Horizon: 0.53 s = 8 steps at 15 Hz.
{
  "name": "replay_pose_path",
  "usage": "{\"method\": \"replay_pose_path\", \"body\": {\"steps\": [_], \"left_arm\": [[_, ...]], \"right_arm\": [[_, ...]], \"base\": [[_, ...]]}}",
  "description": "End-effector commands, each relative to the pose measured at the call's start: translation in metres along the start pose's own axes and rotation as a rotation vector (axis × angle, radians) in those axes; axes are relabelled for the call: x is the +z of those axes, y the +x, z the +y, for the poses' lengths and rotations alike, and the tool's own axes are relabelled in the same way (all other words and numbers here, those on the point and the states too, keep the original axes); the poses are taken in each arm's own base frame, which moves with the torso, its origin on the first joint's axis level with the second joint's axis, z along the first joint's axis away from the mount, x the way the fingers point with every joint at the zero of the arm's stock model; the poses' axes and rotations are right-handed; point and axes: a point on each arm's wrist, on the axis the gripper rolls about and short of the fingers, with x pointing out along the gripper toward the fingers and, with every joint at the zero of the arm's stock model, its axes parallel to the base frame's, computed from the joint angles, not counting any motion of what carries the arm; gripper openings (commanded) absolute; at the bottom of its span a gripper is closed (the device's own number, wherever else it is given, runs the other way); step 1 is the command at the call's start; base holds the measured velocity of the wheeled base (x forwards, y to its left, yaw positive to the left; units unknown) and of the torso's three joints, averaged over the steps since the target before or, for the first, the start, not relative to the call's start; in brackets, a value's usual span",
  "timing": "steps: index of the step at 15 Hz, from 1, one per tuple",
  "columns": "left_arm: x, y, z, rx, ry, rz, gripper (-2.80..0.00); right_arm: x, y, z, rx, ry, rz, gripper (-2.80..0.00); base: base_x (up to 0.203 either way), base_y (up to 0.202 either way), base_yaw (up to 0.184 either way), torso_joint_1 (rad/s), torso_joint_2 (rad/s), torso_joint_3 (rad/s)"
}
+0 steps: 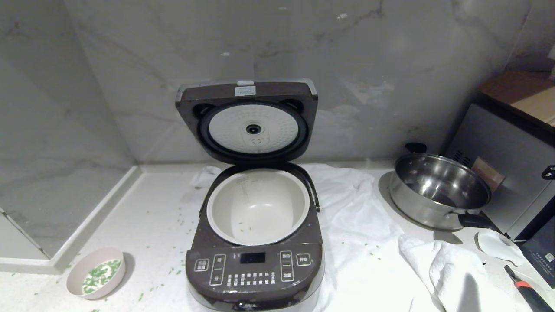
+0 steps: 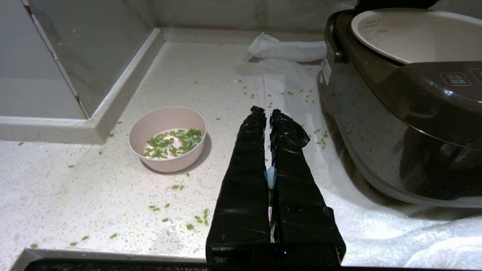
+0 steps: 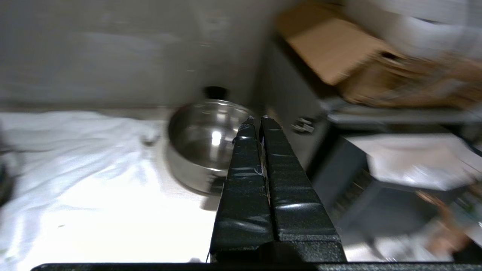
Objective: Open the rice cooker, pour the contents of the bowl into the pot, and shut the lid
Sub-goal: Turn on the tap
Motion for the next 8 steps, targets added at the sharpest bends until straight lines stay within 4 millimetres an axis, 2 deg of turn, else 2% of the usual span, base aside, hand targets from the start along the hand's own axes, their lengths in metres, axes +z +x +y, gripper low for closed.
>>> {"method": "replay_pose_path", "body": {"steps": [1,6,8], "left_arm": [[-0.001,0.0,0.0,0.001,0.0,0.003,-2.8],[-0.001,0.0,0.0,0.0,0.0,0.004,-2.8],[-0.001,0.0,0.0,0.001,0.0,0.002,-2.8]], "right_arm": [[-0.008,-0.03,-0.012,-0.109,0.017,-0.042,-2.8],[-0.039,-0.078,-0.016,-0.276,0.057,-0.151,-2.8],[-0.044,-0.075,-0.014,-0.305,0.117,-0.212,-2.8]], "base": [[0.0,0.0,0.0,0.0,0.0,0.0],[0.0,0.0,0.0,0.0,0.0,0.0],[0.0,0.0,0.0,0.0,0.0,0.0]]}}
